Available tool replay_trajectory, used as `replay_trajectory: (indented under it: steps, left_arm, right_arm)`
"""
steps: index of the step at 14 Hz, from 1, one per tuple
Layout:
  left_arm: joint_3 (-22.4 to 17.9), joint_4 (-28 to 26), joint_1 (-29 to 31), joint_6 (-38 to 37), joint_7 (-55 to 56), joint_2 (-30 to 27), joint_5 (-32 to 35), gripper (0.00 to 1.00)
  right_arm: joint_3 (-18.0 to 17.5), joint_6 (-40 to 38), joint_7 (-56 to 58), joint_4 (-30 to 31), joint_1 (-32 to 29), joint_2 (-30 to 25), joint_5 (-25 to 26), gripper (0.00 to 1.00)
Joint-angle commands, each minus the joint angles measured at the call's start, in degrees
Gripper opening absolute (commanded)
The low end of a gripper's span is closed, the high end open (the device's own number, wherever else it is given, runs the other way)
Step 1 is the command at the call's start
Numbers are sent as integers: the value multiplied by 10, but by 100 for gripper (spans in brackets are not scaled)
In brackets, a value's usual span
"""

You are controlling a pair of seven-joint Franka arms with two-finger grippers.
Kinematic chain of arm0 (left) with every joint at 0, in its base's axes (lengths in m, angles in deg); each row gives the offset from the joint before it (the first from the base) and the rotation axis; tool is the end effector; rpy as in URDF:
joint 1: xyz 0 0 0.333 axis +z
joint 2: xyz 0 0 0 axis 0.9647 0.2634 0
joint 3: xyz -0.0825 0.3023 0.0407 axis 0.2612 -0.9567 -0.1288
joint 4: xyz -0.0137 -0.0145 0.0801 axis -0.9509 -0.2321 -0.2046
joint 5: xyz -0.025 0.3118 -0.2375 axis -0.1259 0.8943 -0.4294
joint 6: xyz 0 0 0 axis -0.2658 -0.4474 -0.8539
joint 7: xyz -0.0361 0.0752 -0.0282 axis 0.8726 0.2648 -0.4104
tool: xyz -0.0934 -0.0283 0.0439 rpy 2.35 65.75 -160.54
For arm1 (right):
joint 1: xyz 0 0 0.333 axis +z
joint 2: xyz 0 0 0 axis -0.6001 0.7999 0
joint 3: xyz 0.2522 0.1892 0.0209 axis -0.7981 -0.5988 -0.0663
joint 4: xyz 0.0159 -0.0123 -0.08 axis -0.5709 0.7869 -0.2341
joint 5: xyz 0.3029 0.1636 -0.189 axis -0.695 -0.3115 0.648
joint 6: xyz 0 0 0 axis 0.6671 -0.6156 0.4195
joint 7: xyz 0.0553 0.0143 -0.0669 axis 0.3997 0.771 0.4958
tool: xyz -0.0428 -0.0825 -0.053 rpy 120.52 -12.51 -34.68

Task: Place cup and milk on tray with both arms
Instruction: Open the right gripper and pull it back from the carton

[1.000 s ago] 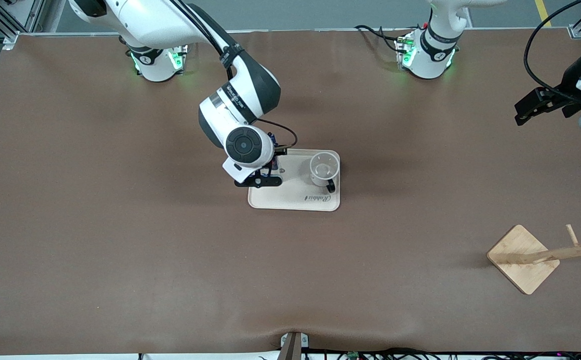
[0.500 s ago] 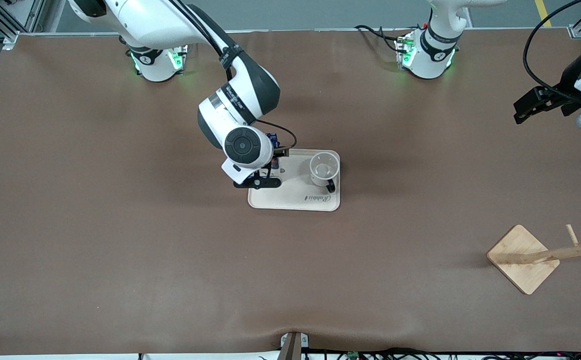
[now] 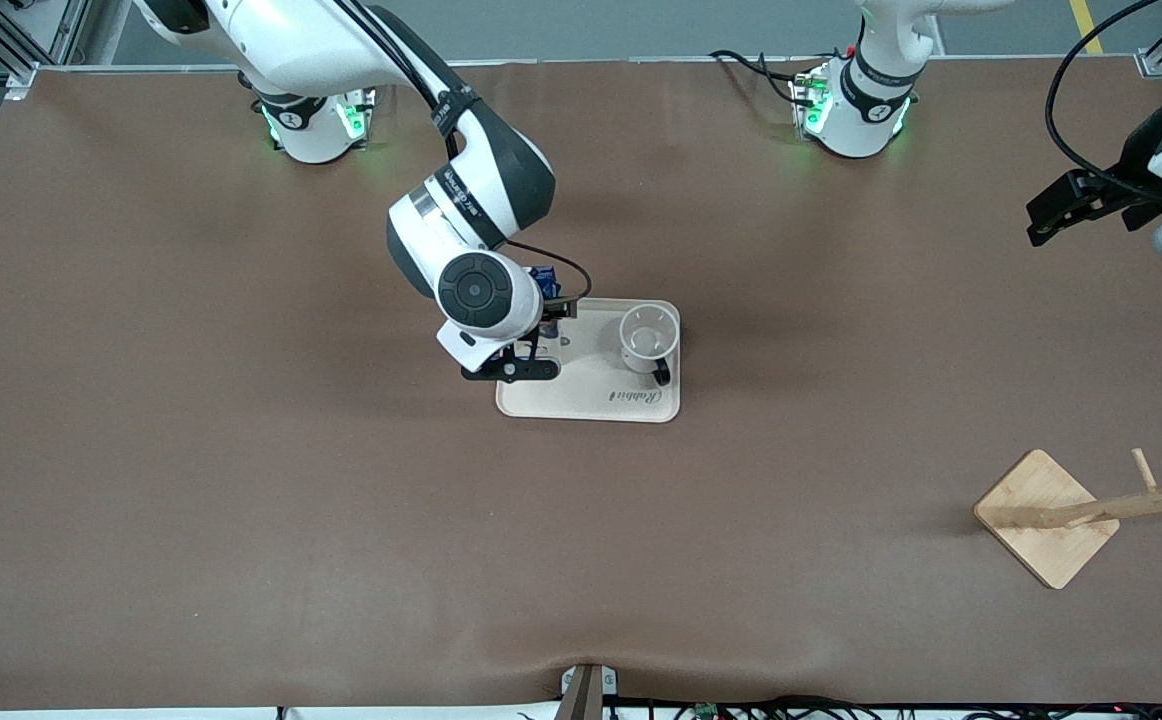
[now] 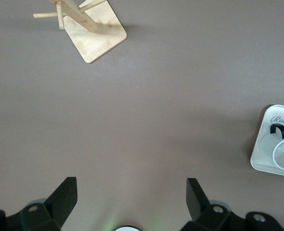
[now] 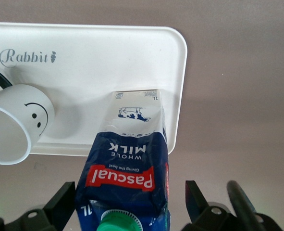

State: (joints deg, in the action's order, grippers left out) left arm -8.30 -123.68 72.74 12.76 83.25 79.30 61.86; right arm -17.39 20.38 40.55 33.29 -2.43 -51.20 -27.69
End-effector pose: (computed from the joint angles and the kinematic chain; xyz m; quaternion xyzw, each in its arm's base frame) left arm 0.5260 -0.0447 0.6478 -0.9971 -0.0647 0.0088 0.0381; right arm 0.5363 0.4367 0.3410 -0.9842 0.0055 0.1757 0.0204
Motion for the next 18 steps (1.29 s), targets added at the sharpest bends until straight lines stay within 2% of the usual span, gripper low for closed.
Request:
replay_trajectory:
  steps: [1, 4, 6, 8, 11, 12, 15, 16, 17, 18]
  left_arm:
    - [-1, -2, 0, -8, -10, -11, -11, 100]
    - [0, -2, 0, -9, -11, -11, -11, 100]
    - [0, -2, 0, -9, -10, -12, -11, 100]
    - [0, -2, -1, -9, -11, -14, -11, 100]
    - [1, -2, -3, -13, -10, -14, -11, 100]
    - [1, -2, -4, -14, -9, -14, -11, 100]
    - [3, -4, -6, -14, -8, -19, -11, 100]
    - [7, -4, -4, -16, -7, -19, -11, 100]
    - [8, -4, -4, -16, -6, -19, -11, 100]
    - [9, -4, -4, -16, -4, -19, -11, 100]
  right_arm:
    - [-6, -15, 0, -2, -11, -17, -2, 100]
    - [-6, -37, 1, -26, -17, -19, -1, 100]
    - [3, -55, 2, -65, -20, -26, 8, 100]
    - [6, -56, 2, -88, -49, -34, 9, 100]
    - [1, -60, 73, -99, -120, -65, 0, 100]
    - [4, -83, 73, -102, -142, -76, 2, 100]
    - [3, -186, 78, -161, -227, -81, 1, 100]
    - [-1, -216, 80, -161, -261, -102, 3, 100]
    - [6, -229, 98, -156, -279, -126, 13, 100]
    - [8, -234, 143, -137, -307, -146, 45, 100]
